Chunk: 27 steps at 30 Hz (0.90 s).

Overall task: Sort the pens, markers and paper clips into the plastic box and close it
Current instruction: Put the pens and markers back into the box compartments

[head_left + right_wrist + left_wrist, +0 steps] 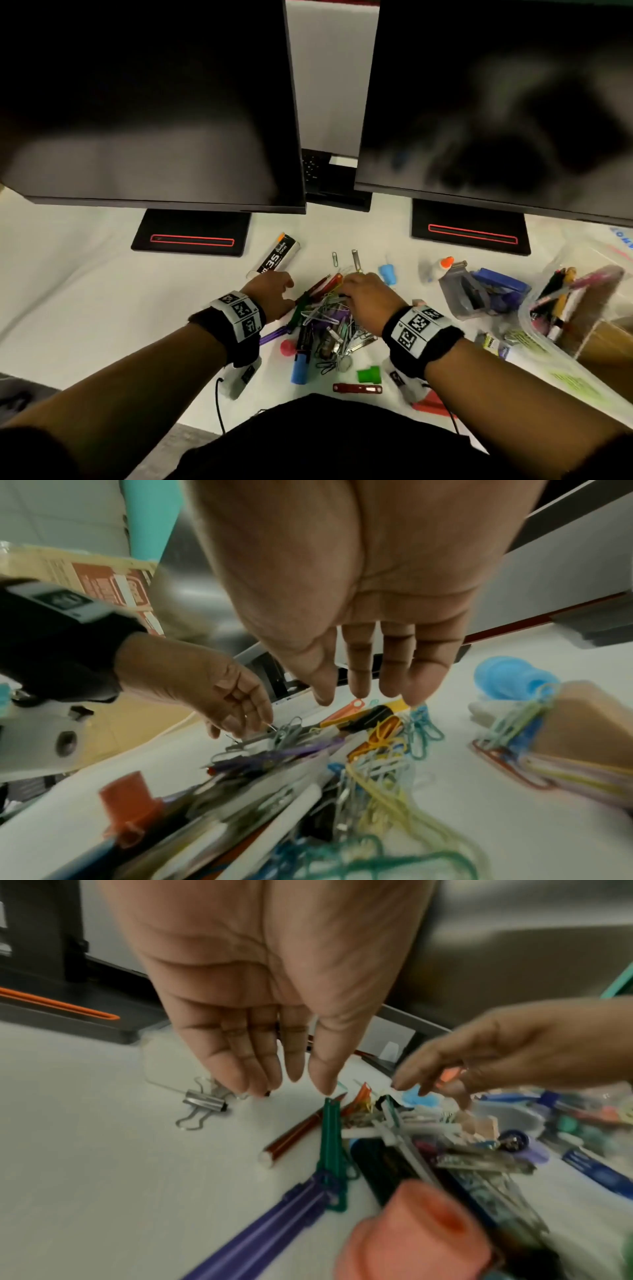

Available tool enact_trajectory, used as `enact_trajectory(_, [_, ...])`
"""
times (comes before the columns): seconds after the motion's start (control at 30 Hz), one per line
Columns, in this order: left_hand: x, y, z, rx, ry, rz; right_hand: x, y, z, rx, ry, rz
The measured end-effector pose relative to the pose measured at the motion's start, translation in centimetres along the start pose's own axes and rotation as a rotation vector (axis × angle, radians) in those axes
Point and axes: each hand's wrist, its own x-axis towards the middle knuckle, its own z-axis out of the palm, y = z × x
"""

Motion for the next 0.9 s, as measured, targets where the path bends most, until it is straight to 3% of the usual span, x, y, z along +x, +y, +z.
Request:
enact_trajectory(0.2, [1.4, 0.9, 1.3, 0.115, -0.018, 0.034, 3.9, -1.1, -0.4, -0.129, -0.062, -0.019])
enact_trajectory(0.37, [2.5, 1.1, 1.5, 0.159, -0.019, 0.034, 3.8, -0.2, 0.2, -0.196, -0.106, 0.012])
enact_trajectory(0.6, [3.3, 0.6, 1.6, 0.150, -0.015, -0.026, 2.5, 3.2, -0.7, -0.115, -0.009, 0.217])
enact_trajectory(0.9, [2.8, 0.8, 0.9, 0.052, -0.029, -0.034, 1.1, 3.6, -0.8, 0.146, 0.193, 0.346])
